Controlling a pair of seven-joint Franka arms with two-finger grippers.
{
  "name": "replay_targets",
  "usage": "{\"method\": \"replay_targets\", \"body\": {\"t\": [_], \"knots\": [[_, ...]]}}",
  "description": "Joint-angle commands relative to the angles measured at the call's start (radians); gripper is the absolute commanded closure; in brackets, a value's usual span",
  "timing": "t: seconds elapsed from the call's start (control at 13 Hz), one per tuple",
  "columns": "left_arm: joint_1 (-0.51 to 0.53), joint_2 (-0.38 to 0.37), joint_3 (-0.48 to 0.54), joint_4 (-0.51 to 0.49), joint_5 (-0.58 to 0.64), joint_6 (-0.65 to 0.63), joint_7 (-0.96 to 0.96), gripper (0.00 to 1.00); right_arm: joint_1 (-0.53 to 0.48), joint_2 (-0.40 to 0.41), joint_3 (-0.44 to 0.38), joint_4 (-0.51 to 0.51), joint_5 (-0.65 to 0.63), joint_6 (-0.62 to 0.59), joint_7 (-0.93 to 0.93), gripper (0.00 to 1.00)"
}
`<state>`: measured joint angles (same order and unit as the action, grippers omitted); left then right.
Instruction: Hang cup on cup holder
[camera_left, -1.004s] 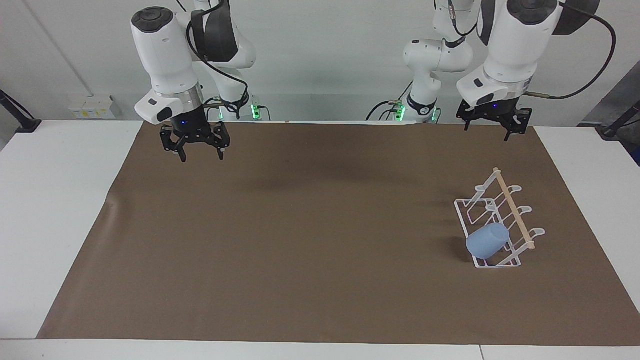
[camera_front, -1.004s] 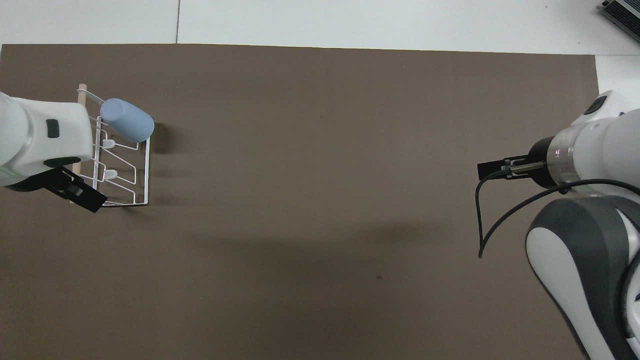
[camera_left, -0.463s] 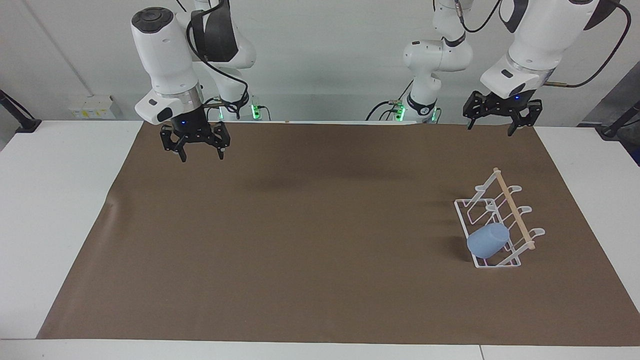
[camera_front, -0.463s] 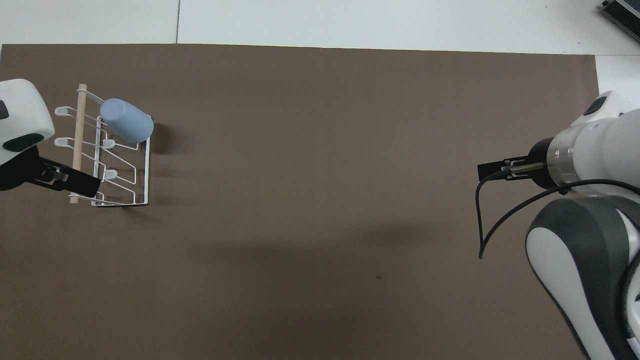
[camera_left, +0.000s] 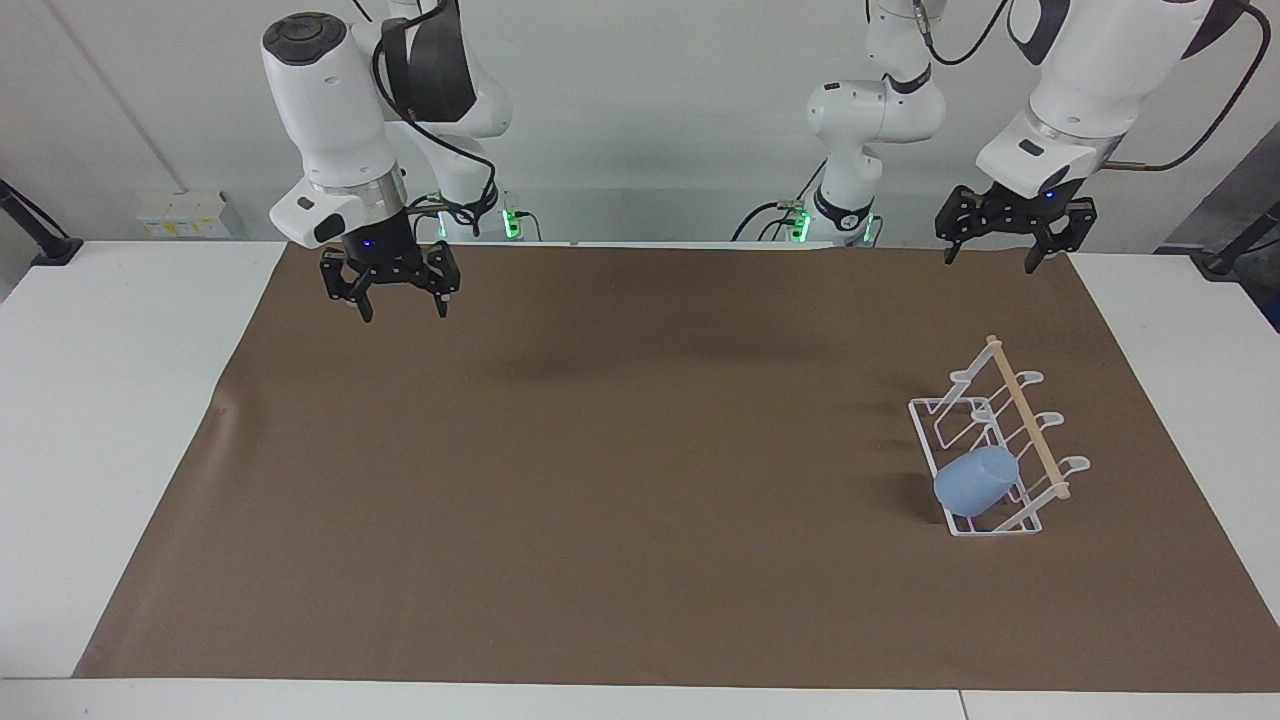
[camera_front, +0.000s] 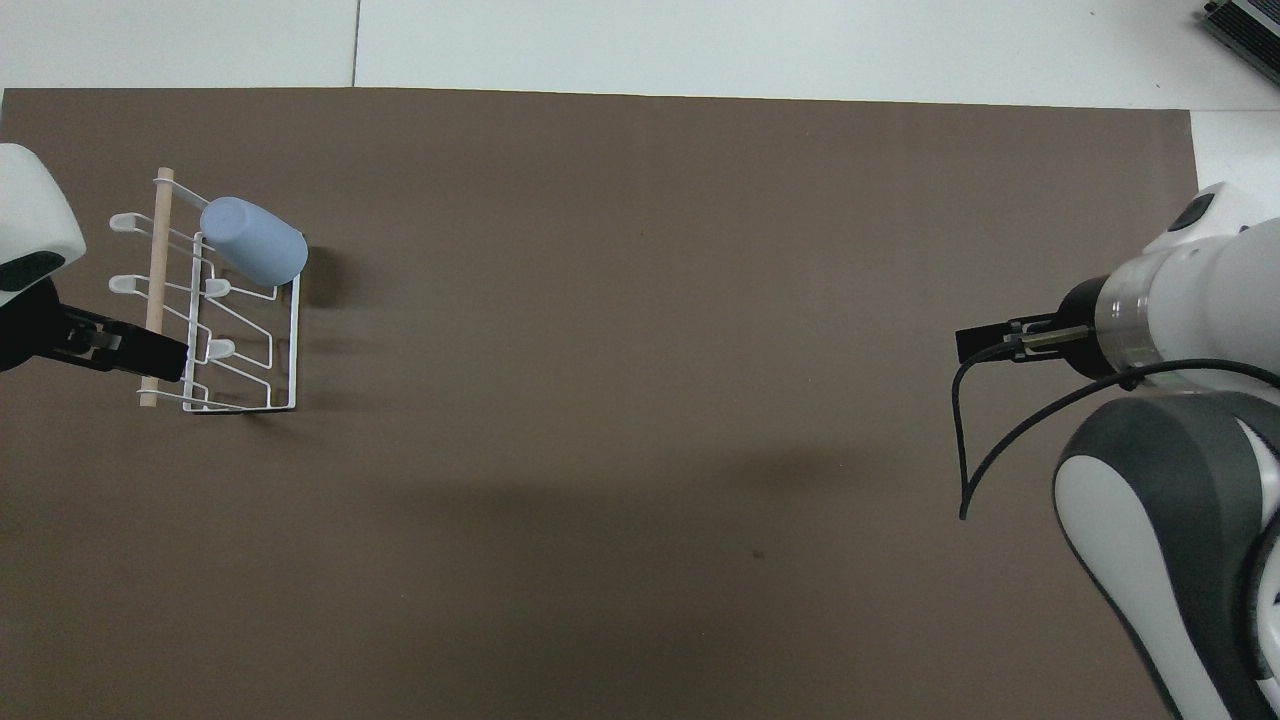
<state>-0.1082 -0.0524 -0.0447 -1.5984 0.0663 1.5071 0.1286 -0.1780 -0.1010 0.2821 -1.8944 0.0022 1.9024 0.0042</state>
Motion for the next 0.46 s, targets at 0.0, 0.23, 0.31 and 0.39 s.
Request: {"method": "replay_targets", "body": {"t": [0.0, 0.23, 0.31, 0.39], "knots": [[0.015, -0.027, -0.007, -0.031, -0.016, 0.01, -0.001, 0.0, -0.018, -0.011, 0.009, 0.002, 0.001, -0.017, -0.015, 0.0], [0.016, -0.027, -0.007, -0.031, -0.016, 0.008, -0.004, 0.0, -0.021, -0.009, 0.008, 0.002, 0.001, -0.017, -0.016, 0.0], [0.016, -0.027, -0.006, -0.031, -0.016, 0.008, -0.004, 0.0, -0.021, -0.009, 0.009, 0.002, 0.001, -0.017, -0.015, 0.0], [0.018, -0.027, -0.007, -0.032, -0.016, 0.001, -0.004, 0.0, -0.021, -0.011, 0.008, 0.002, 0.001, -0.017, -0.015, 0.0]]}}
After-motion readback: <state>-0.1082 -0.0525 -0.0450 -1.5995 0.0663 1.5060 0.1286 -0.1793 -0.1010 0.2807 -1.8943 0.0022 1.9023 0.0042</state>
